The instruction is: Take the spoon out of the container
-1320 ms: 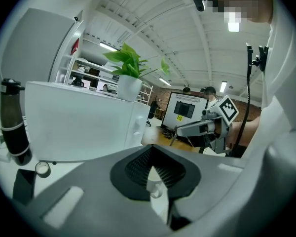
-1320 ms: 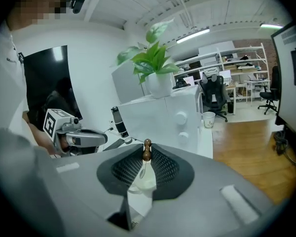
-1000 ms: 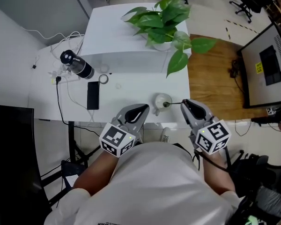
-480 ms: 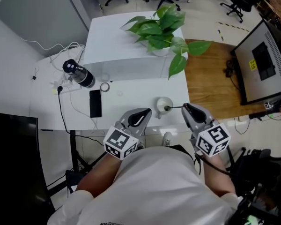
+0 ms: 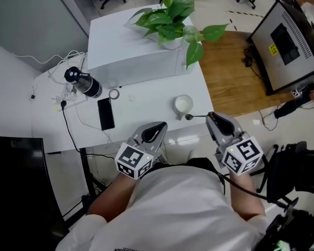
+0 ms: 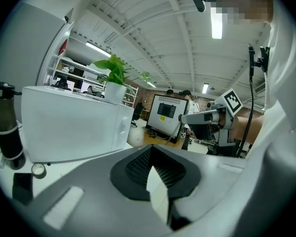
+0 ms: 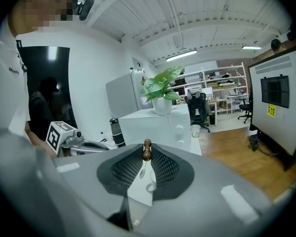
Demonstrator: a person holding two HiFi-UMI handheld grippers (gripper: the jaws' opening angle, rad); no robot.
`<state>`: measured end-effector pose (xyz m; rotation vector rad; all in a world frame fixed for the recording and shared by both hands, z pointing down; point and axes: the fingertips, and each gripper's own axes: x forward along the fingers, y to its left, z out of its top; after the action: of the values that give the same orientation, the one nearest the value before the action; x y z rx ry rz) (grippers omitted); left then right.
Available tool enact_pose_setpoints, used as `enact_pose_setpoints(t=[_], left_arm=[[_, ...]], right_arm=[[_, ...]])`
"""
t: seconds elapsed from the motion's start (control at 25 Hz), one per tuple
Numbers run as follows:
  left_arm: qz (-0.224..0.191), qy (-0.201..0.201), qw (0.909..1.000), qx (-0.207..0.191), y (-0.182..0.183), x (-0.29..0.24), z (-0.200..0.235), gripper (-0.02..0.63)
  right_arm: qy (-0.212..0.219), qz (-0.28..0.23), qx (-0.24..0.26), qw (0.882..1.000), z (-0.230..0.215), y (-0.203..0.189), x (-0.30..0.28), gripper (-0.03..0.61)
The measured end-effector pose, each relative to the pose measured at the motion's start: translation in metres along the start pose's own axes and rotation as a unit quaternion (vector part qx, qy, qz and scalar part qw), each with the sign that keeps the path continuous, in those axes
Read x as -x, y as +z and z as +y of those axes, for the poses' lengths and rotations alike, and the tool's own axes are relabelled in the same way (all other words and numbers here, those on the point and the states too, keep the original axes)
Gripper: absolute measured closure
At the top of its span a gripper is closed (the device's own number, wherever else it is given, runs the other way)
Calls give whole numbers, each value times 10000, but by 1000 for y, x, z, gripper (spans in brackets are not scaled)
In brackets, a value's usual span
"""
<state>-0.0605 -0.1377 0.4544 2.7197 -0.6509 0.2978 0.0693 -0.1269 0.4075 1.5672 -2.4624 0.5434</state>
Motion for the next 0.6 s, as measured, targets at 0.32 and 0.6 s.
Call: enact_pose_setpoints(t=[0.32,0.6], left_arm=[[-162,279,9995,-68,-9,13,-39,610],[-385,825,9958,106,-25,17,-97,609]], right_arm=[[370,16,257,9990,16,-13,34,522],[723,-22,309,9969,6,-30,93,522]])
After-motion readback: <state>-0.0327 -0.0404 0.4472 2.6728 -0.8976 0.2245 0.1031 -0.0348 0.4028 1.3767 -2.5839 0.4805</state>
